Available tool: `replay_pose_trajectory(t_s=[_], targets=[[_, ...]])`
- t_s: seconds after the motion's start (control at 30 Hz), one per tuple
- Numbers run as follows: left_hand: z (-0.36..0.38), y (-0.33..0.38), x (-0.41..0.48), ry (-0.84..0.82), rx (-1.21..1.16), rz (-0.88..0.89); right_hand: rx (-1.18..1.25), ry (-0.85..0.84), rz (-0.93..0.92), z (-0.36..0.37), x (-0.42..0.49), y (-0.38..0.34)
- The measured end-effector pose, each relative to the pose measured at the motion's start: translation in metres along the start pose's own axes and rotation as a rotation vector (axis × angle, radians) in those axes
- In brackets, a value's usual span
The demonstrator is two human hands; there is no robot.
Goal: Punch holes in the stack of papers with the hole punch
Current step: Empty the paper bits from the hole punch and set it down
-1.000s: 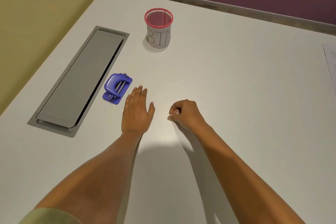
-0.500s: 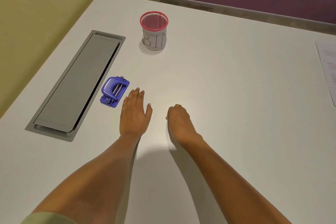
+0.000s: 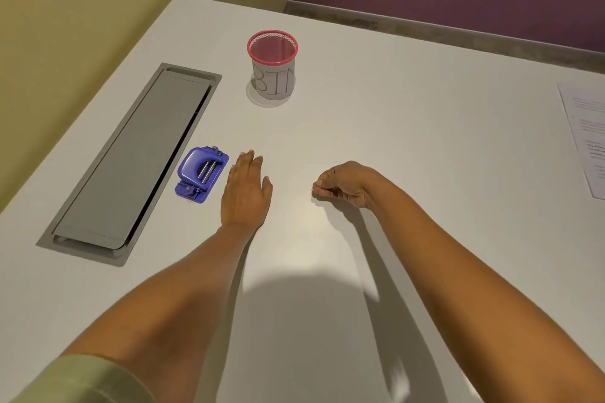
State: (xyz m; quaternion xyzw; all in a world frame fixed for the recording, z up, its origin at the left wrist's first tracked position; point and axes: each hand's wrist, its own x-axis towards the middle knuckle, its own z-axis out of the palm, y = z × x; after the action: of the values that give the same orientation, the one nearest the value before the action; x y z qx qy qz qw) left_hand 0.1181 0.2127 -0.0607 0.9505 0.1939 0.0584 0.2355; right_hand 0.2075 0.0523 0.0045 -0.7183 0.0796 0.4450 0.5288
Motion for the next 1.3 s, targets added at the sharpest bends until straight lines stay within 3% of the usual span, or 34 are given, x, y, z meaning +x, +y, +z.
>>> replay_pose_trajectory(t_s=[0.23,0.5,0.87,1.17,1.3], targets=[[0.008,0.003,0.023,0.041,0.071,-0.048,-0.458,0.197,-0.105,0.011,0.018,-0.063],[0.011,0.003,0.022,0.049,0.089,-0.069,-0.724,0.577,-0.578,0.035,0.056,-0.165],[0.011,0.004,0.022,0.061,0.075,-0.097,-0.836,0.423,-0.588,0.041,0.086,-0.213],[0.012,0.004,0.021,0.069,0.066,-0.095,-0.807,0.602,-0.745,0.038,0.092,-0.213],[0.011,0.005,0.021,0.07,0.069,-0.086,-0.802,0.572,-0.724,0.038,0.092,-0.207]])
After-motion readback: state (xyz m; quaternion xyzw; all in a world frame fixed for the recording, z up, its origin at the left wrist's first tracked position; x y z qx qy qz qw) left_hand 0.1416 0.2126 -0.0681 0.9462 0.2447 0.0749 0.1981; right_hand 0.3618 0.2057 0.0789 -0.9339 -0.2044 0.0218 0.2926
